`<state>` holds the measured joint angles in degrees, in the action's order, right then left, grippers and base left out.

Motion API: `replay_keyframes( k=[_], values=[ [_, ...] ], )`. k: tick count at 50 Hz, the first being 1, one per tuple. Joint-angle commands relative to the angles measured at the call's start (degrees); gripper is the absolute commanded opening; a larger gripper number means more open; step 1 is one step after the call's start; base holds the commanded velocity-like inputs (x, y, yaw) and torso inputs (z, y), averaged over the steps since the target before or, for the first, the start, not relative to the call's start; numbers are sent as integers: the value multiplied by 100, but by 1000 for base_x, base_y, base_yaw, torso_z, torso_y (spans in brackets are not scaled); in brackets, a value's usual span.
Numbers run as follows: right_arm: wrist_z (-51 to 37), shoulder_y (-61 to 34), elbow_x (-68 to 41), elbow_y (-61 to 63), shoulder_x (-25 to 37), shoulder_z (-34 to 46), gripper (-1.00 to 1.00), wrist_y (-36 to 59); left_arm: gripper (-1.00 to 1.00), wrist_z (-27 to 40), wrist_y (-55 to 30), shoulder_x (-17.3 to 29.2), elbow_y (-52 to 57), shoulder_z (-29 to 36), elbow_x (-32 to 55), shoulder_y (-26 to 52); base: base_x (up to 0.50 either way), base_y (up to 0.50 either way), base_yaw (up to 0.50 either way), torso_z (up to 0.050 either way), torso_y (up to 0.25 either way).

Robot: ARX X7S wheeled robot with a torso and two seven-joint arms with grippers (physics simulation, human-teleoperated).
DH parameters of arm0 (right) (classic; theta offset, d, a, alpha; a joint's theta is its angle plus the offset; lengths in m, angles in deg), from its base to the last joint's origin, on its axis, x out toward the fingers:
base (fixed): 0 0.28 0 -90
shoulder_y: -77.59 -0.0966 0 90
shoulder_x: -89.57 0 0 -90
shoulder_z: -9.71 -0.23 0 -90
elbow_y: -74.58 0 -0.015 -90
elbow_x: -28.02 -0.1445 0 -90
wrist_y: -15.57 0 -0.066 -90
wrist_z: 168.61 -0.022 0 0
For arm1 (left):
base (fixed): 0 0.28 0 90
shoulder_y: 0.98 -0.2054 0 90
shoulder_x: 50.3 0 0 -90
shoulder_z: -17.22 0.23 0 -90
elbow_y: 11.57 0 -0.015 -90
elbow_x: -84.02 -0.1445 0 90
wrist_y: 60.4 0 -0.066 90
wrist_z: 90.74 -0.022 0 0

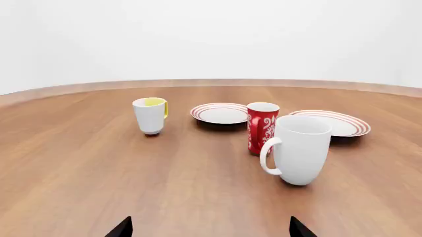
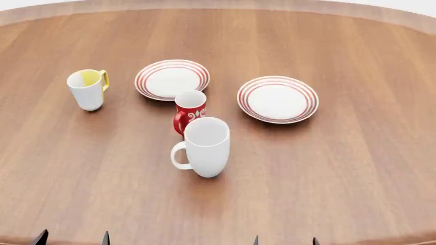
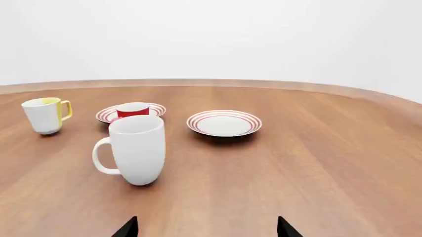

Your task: Put the white mug on the left plate.

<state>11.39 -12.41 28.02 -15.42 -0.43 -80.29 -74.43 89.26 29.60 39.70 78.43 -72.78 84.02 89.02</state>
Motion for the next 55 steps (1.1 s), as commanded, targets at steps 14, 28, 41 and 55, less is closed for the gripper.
replay_keyframes(
  k=[14, 28, 41, 55],
  values=[
    [-192, 74, -216, 264, 373, 375, 100, 150, 100, 214, -151, 353, 85, 419, 171, 16, 0, 0, 0, 0, 0],
    [50, -216, -29, 1524, 931, 585, 100, 1568, 100, 80, -1113, 804, 724, 592, 41, 519, 0, 0, 0, 0, 0],
    [61, -468, -16, 1819, 1137, 549, 100, 2057, 100, 22, -1376, 953, 914, 703, 47, 638, 96, 0, 0, 0, 0],
    [-2, -476, -10, 1830, 1204, 570, 100, 2037, 100, 116, -1307, 986, 931, 690, 119, 525, 266, 0, 0, 0, 0]
  ],
)
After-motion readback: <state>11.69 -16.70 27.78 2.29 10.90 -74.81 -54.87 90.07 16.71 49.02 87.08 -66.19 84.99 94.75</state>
